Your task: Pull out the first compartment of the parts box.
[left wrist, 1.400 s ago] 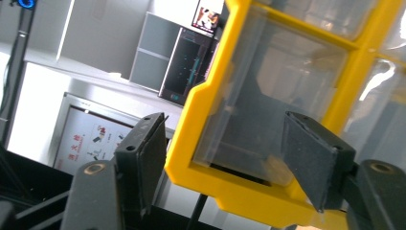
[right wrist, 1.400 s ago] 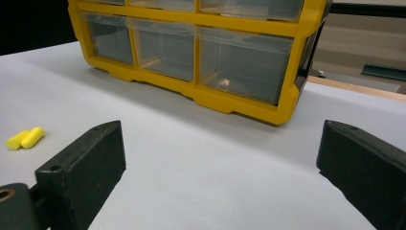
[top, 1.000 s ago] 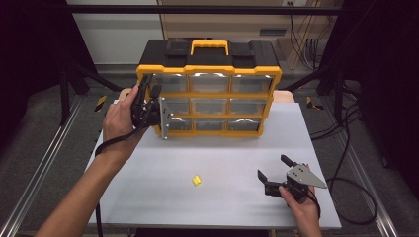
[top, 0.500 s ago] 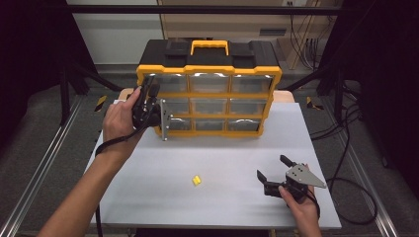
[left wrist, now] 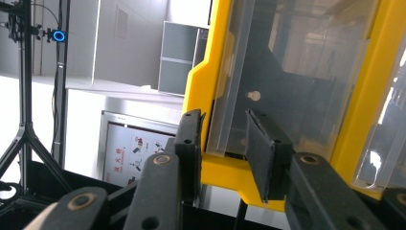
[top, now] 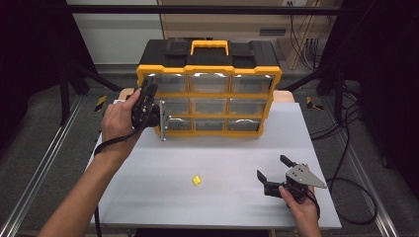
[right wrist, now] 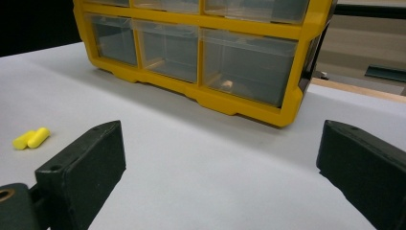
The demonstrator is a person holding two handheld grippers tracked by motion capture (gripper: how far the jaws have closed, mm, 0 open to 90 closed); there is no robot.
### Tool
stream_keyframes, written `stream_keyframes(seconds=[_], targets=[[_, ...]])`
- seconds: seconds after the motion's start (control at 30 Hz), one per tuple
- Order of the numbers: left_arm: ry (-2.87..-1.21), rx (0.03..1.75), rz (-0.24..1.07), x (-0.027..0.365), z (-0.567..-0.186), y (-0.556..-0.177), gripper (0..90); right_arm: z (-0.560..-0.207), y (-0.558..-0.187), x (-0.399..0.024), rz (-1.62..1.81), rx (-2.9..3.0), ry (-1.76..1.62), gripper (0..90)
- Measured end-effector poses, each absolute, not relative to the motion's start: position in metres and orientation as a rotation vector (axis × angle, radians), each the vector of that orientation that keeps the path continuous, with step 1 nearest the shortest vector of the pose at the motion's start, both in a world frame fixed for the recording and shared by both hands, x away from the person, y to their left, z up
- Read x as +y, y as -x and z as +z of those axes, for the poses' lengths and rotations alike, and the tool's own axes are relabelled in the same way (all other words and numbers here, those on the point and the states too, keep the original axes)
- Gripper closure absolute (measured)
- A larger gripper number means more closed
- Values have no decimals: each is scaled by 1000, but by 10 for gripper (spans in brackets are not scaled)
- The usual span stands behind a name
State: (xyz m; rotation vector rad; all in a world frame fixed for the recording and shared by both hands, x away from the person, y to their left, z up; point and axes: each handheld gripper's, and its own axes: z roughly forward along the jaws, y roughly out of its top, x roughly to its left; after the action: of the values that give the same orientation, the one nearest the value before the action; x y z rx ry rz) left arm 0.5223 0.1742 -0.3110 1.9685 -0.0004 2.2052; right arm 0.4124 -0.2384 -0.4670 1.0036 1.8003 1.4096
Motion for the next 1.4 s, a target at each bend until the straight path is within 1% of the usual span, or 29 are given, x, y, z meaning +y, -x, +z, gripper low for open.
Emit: stream_keyframes(seconds=[0.33, 0.47, 0.7, 1.27, 1.4], targets=[[-1997, -1, 2226, 173, -315, -537, 695, -467, -412, -237, 1411, 1803, -998, 33], [-2000, -29, 2256, 174, -315, -542, 696, -467, -412, -236, 1408, 1810, -992, 33], [-1992, -47, 2282, 172, -317, -544, 702, -468, -412, -235, 1409, 1815, -982, 33], [-1948, -77, 2353, 169, -319, -546, 806, -468, -412, -234, 1406, 1821, -989, 33], [-1949, -77, 2361, 169, -320, -546, 813, -468, -412, -234, 1406, 1822, -990, 33]])
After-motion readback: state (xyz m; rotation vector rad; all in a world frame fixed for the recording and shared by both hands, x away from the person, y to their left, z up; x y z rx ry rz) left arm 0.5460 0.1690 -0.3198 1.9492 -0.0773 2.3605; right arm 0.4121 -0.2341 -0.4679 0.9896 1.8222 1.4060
